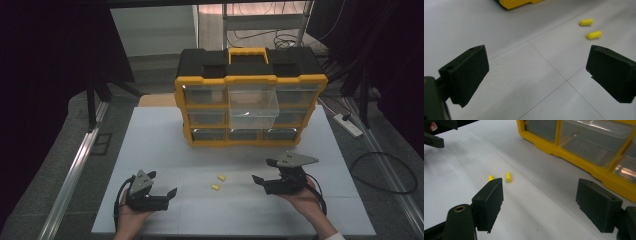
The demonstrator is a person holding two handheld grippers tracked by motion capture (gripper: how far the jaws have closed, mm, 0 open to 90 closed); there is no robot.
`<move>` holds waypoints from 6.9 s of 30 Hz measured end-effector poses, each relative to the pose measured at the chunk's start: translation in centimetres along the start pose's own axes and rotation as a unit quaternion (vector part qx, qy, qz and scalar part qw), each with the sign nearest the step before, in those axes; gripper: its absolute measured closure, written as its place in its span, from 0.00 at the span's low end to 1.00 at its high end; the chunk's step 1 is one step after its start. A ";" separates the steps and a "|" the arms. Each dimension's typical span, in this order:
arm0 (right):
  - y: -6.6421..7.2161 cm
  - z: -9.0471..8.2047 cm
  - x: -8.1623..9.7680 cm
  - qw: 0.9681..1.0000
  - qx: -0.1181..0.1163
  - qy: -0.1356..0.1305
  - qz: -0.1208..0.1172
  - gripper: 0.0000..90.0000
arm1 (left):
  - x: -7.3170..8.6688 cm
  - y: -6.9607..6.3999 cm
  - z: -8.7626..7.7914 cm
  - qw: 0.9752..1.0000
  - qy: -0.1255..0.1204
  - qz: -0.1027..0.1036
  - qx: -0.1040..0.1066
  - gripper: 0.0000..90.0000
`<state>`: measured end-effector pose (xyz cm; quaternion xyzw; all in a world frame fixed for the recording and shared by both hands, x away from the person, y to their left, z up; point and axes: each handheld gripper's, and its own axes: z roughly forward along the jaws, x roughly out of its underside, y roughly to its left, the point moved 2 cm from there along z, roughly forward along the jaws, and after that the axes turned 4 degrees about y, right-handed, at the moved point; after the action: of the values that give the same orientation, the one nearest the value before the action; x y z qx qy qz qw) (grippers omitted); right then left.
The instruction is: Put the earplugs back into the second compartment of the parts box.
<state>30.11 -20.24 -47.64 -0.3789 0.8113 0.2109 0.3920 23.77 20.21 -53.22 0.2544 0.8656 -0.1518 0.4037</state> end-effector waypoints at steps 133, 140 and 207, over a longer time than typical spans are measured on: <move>3.9 -1.3 -9.3 0.991 -0.046 -0.115 -0.059 0.90 | 0.1 -0.1 0.3 1.000 0.007 0.015 -0.001 0.06; 3.7 -2.9 -10.0 0.988 -0.045 -0.136 -0.055 0.90 | 0.1 -0.1 0.3 1.000 0.005 0.016 -0.003 0.06; 1.0 -9.0 -16.0 0.976 0.032 -0.211 -0.049 0.32 | 0.2 -0.1 0.1 1.000 0.002 0.014 -0.001 0.07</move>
<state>31.47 -18.17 -29.45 -0.3523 0.6971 0.2406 0.5762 23.70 20.16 -53.44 0.2668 0.8628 -0.1446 0.4044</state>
